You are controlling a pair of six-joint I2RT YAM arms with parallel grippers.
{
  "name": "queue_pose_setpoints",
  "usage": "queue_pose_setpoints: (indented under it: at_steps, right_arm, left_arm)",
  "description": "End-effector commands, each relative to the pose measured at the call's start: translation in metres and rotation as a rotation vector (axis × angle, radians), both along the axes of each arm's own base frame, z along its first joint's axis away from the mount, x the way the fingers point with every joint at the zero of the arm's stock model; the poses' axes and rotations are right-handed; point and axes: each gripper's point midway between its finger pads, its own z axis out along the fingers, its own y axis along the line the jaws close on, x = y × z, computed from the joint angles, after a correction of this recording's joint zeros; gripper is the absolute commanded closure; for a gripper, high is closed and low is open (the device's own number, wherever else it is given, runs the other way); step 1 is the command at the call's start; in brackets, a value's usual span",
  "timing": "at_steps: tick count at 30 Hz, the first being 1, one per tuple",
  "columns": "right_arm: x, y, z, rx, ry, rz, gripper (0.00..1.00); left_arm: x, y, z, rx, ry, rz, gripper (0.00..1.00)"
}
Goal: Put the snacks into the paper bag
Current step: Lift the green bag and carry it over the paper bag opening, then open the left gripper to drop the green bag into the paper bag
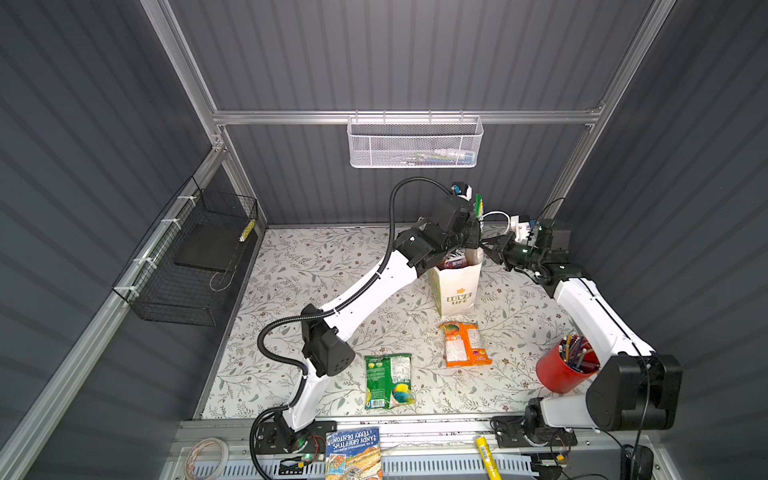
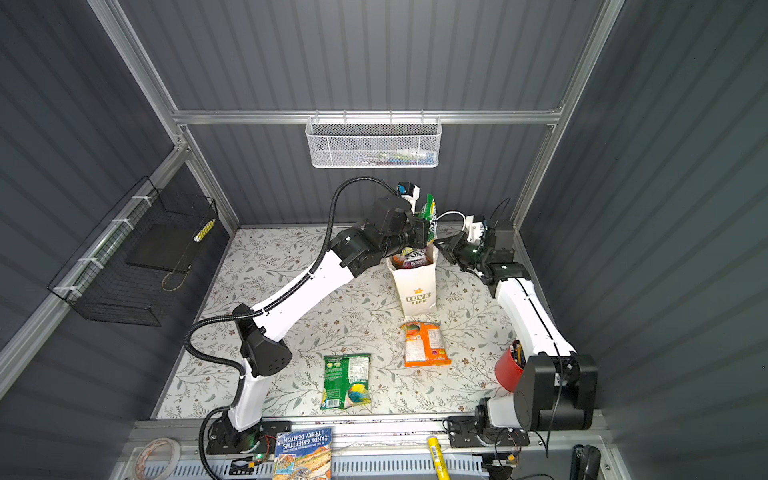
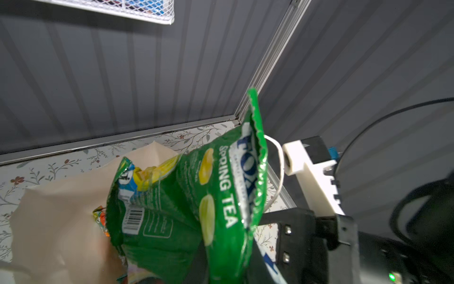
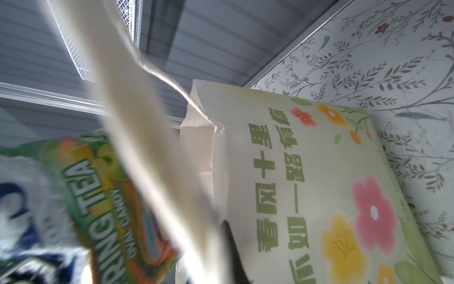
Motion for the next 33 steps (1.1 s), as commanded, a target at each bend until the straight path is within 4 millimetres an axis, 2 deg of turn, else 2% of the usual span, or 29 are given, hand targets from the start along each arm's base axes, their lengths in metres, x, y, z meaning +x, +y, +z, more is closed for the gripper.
queue_pose_setpoints:
  at_steps: [1,9,15,28,33]
  right_arm:
    - [-0.006,0.006,0.044,0.021,-0.152,0.044,1.00]
    - [-0.008,0.007,0.046,0.024,-0.154,0.046,1.00]
    - [-0.007,0.007,0.046,0.024,-0.154,0.046,1.00]
    - [-0.005,0.007,0.043,0.022,-0.148,0.044,1.00]
    - [-0.004,0.006,0.042,0.019,-0.148,0.041,1.00]
  left_arm:
    - [0.004,0.008,0.022,0.004,-0.069,0.040,0.88]
    - [0.017,0.007,-0.013,0.095,-0.042,0.088,0.88]
    - [0.024,0.009,-0.032,0.146,-0.035,0.121,0.88]
    - [0.045,0.009,-0.095,0.267,0.022,0.155,0.86]
    - [0.064,0.027,-0.122,0.301,0.076,0.209,0.84]
